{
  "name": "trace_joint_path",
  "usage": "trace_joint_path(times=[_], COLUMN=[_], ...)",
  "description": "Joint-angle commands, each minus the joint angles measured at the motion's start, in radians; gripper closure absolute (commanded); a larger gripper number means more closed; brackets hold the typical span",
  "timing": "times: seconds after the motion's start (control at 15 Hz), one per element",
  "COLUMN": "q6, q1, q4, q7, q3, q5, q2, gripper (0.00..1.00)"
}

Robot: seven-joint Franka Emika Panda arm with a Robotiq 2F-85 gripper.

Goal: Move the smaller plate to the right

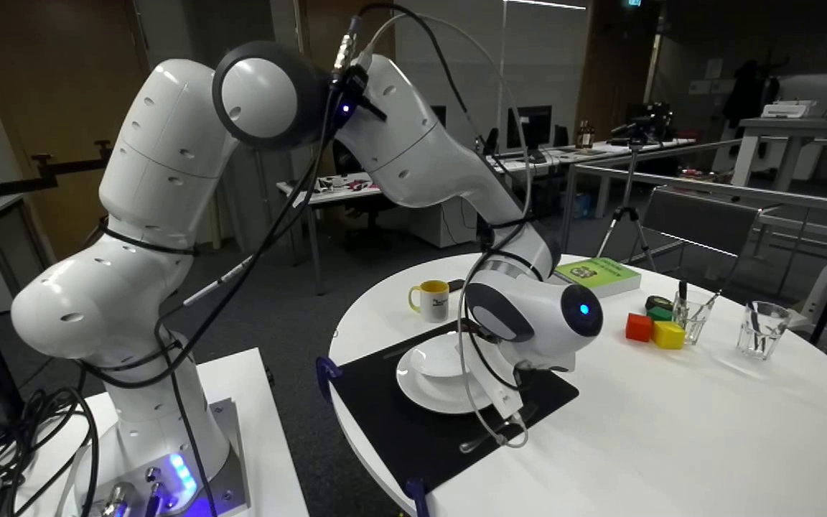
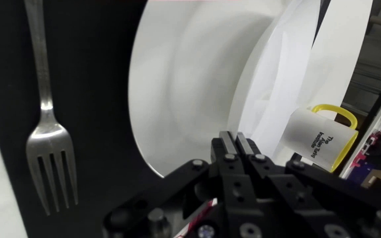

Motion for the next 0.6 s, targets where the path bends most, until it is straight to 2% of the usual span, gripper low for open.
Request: trace_joint_path(times=[0.0,0.53], q6=[-0.053,-0.085], q1=[-0.014,-0.023], q4=[0.014,0.0], q7=[-0.048,-0.052], q3=[-0.028,-0.081], q5=[0.068,0.134], q2=[-0.013,-0.045], gripper=[1.0,0.99])
